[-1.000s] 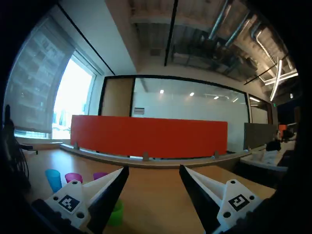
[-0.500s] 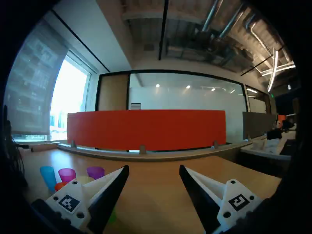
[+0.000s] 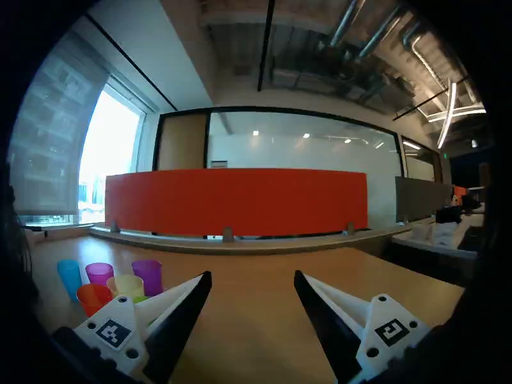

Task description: Pour water

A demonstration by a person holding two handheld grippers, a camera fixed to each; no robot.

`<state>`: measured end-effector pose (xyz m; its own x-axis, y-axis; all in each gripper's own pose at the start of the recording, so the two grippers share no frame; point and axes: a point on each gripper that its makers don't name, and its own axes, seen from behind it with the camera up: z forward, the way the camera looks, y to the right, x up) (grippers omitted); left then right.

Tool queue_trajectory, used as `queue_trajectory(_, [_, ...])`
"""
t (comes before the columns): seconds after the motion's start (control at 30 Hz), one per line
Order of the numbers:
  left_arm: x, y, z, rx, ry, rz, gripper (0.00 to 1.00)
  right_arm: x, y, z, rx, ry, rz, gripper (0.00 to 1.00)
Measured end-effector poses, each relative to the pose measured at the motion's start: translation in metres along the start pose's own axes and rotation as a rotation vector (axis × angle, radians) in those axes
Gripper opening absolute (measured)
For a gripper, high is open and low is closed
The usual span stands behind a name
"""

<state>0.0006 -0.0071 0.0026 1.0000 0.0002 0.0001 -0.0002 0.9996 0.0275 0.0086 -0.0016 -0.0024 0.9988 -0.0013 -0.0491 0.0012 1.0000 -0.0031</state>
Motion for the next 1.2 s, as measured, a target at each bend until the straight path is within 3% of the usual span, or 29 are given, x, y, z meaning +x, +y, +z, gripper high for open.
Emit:
queue_trajectory(0.5, [0.000,0.000,0.000,0.000,0.000,0.000,0.90,-0.010,0.001,0.003,0.001,-0.048,0.000,1.00])
queue_trajectory(1.2, [0.000,0.000,0.000,0.000,0.000,0.000,0.90,-0.009,0.001,0.002,-0.002,-0.049,0.001,1.00])
